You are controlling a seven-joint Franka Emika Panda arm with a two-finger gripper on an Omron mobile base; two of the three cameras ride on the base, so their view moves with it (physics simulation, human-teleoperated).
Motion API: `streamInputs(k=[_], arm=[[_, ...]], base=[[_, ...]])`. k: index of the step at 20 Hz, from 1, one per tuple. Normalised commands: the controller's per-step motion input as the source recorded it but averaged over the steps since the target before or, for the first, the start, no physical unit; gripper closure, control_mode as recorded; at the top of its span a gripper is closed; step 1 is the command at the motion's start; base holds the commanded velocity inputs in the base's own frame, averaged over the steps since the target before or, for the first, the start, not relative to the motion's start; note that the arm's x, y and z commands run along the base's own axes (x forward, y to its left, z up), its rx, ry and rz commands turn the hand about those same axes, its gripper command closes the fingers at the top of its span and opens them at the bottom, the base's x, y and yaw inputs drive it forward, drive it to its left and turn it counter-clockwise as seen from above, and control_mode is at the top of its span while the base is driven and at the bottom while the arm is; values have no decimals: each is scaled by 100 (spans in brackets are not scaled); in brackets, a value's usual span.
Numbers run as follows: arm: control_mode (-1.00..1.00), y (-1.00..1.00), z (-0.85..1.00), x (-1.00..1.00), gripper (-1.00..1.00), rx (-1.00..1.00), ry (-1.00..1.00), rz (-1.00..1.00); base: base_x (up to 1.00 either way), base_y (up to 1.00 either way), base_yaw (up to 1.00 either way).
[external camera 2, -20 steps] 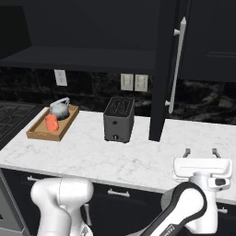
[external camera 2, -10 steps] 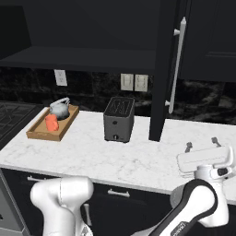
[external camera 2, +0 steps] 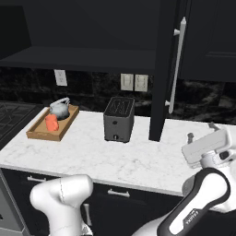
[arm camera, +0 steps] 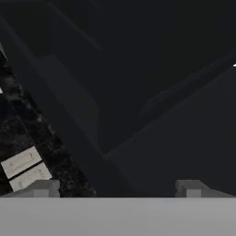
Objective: Pick the kettle from the counter and place it on the tray. Then pick the mug from the cabinet and place it on the tray. Then close the cabinet doors.
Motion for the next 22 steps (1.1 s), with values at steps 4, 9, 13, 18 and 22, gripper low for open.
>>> streamInputs(k=[4, 9, 13, 18, 22], arm=[[-100, 1, 27, 7, -100, -33, -8, 5], [-100, 17, 18, 0, -100, -35, -11, 7], [-100, 33, 13, 0, -100, -38, -11, 9], [-100, 52, 11, 0, -100, -40, -10, 7], [-100, 71, 10, 0, -100, -39, -5, 3]], base=[[0, 0, 0], [0, 0, 0], [0, 0, 0], [0, 0, 0], [0, 0, 0]])
